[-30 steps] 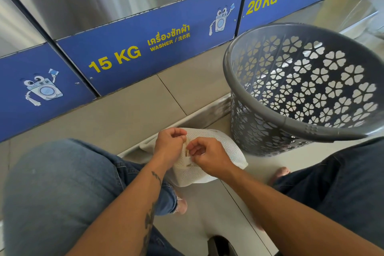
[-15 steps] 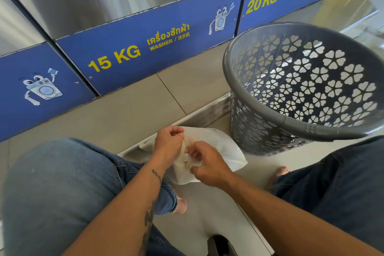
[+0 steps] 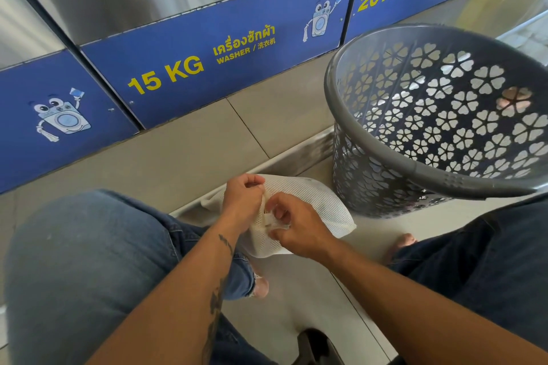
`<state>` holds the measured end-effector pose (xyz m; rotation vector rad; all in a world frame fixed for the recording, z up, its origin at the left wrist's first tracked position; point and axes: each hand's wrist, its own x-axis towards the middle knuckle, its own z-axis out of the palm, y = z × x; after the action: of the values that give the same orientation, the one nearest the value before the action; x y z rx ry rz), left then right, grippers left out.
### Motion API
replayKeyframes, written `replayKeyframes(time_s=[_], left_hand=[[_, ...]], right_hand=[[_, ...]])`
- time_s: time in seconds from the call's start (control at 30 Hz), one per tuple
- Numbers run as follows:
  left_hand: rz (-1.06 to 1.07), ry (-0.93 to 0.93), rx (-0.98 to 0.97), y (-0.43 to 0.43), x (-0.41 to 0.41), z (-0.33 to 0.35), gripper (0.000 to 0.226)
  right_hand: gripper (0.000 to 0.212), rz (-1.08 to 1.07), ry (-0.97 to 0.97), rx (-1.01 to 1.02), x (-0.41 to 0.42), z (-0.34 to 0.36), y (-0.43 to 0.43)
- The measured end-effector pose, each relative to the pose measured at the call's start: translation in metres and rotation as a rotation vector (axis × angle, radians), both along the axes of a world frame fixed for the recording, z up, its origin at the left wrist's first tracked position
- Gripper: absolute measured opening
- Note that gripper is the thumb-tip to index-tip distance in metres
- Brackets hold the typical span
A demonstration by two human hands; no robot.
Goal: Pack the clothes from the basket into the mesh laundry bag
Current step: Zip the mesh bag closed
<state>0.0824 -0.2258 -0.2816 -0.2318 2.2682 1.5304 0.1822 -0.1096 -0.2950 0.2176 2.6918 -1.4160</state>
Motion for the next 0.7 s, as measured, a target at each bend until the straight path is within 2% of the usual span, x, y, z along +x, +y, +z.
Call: replayKeyframes(time_s=[0.3,0.4,0.57,0.7], left_hand=[[0.064,-0.069,0.048,-0.001,0.002,0.002,0.02],[0.05,-0.043,0.036,-0.001,0.002,0.005,0.018],[0.042,-0.019,0.029,0.001,0.001,0.007,0.017],[0.068,-0.048,0.064,0.005,0.002,0.01,0.024]], right_hand=[[0.043,0.086,0.007,0.088,0.002,0.001,-0.001],[0.039,0.002,-0.014,0.044,0.005,-0.001,-0.004],[0.028,-0.107,-0.057,0.145,0.008,-0.005,-0.011],[0.021,-0.194,-0.026,0.165,0.006,-0.006,-0.02]])
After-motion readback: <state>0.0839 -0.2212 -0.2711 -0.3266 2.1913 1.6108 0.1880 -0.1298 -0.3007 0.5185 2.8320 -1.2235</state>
